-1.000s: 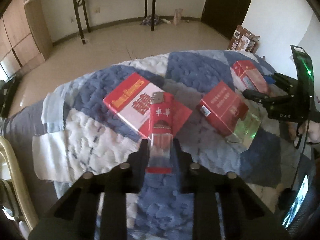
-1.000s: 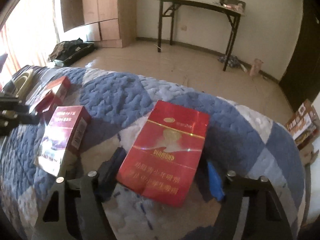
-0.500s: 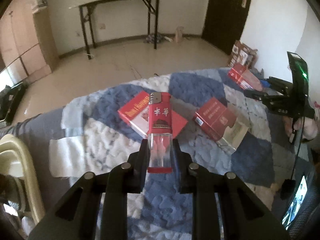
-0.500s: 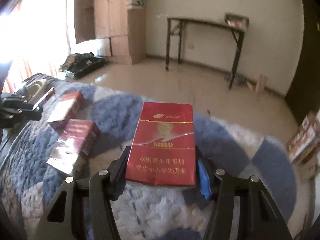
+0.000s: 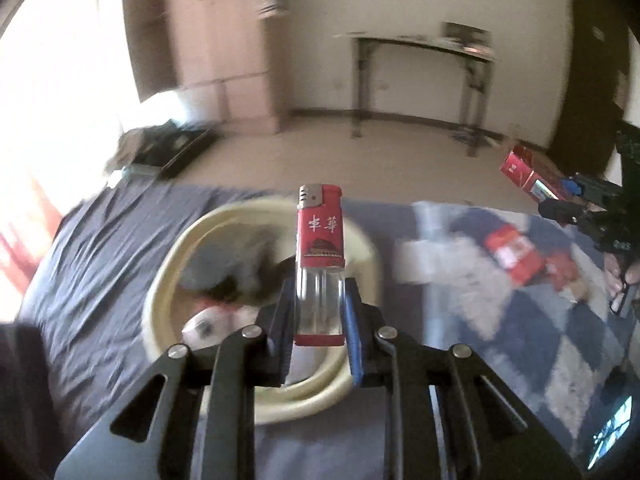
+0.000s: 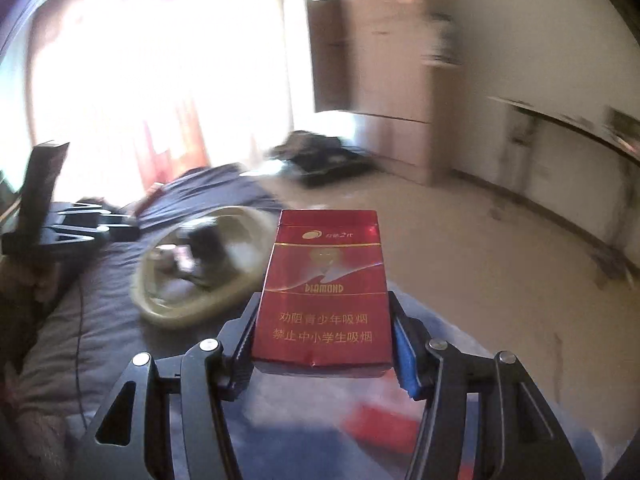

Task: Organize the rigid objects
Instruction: 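Release the lighter and red box into the basin with both tools, then grasp the Double Happiness box with the left tool while the right tool grasps the Hongqiqu box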

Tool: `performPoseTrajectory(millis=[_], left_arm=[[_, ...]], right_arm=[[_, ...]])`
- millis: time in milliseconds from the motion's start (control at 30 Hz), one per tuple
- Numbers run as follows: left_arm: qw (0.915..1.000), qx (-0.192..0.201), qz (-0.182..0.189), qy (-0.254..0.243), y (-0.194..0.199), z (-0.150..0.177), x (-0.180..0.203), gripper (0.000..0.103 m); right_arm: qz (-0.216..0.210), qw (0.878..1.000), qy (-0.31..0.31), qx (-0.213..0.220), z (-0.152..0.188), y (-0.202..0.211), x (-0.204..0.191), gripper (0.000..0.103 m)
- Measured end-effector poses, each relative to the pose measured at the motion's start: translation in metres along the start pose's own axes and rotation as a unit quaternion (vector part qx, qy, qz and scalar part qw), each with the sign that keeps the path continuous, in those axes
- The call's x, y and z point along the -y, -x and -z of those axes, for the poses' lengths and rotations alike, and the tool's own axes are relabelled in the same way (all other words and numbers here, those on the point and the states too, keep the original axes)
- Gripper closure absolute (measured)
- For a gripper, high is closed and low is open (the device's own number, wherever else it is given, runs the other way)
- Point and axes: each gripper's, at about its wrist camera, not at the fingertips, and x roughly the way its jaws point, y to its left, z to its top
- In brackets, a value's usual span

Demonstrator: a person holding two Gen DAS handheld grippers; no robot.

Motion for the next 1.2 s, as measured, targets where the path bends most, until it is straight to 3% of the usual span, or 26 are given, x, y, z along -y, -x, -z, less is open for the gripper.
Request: performPoseTrajectory(millis=[100,200,467,600,633,667,733,800,833,900,967,1200], left_arm=[[0.9984,-0.013,-0.032,0.044,-0.021,0.011,-0.048,0.079],[0.9957,-0.027,-0.052,0.072,-0.050,0.008,-0.084,0.079],[0.9897,-0.108,-0.054,0.075,-0.128,-0.011,-0.107,0.079],[0.9905,-0.106,-0.049,0.072,-0.135,-0.012,-0.105,0.079],[0.9903,-0.105,-0.049,0.077,-0.134,-0.013,-0.107,0.069],[0.9898,-0.107,-0.043,0.084,-0.135,-0.012,-0.108,0.060],[0.9903,-0.099,-0.039,0.089,-0.131,-0.011,-0.108,0.022],[0.9918,-0.062,-0.054,0.098,-0.114,-0.012,-0.106,0.012],[0.9923,-0.038,-0.054,0.105,-0.100,-0.013,-0.102,0.007],[0.9931,-0.016,-0.042,0.108,-0.081,-0.017,-0.091,0.000],[0.9940,-0.015,-0.043,0.100,-0.069,-0.022,-0.072,0.000],[0.9991,-0.012,0.026,0.029,-0.071,-0.038,0.041,0.000]], right_arm=[[-0.066,0.997,0.014,-0.031,-0.032,-0.060,-0.040,0.048],[-0.078,0.994,0.046,-0.063,-0.049,-0.118,-0.073,0.048],[-0.050,0.989,0.060,-0.124,-0.057,-0.223,-0.083,0.048],[-0.048,0.988,0.052,-0.138,-0.061,-0.249,-0.087,0.048],[-0.049,0.988,0.049,-0.136,-0.057,-0.251,-0.091,0.048],[-0.047,0.988,0.054,-0.135,-0.059,-0.250,-0.092,0.047],[-0.052,0.988,0.056,-0.131,-0.057,-0.249,-0.091,0.043],[-0.057,0.990,0.039,-0.122,-0.056,-0.240,-0.086,0.013],[-0.057,0.991,0.030,-0.114,-0.054,-0.231,-0.080,0.007],[-0.051,0.995,0.010,-0.090,-0.052,-0.201,-0.064,0.002],[-0.028,0.997,-0.007,-0.076,-0.046,-0.168,-0.044,0.000],[0.110,0.990,-0.065,-0.064,0.017,-0.033,0.045,0.000]])
